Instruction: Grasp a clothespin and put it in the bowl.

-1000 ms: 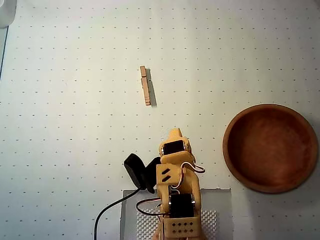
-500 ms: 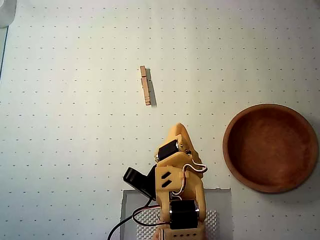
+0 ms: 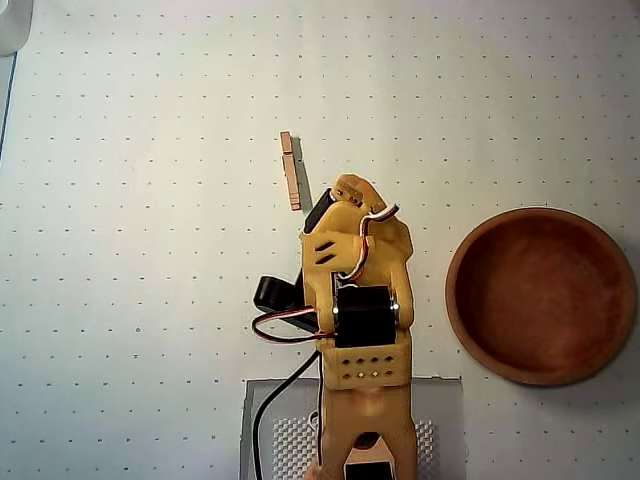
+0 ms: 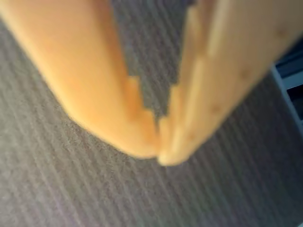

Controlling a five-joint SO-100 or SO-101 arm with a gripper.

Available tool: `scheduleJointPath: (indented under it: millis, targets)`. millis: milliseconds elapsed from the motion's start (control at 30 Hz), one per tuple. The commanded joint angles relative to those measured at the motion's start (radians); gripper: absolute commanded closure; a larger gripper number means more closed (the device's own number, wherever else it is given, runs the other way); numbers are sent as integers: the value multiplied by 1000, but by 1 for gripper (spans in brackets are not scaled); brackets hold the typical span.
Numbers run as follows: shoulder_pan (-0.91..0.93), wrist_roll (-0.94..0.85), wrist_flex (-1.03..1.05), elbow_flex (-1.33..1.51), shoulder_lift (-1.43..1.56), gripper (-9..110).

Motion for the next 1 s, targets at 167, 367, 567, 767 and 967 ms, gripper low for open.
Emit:
scheduleJointPath:
  millis: [167, 367, 567, 767, 967]
  targets:
    - [-2, -97, 46, -235, -255, 104]
    - [0, -275, 86, -319, -383, 104]
    - [-14, -360, 133, -430, -532, 104]
    - [-44, -416, 290, -522, -747, 104]
    - [-78, -448, 324, -520, -850, 105]
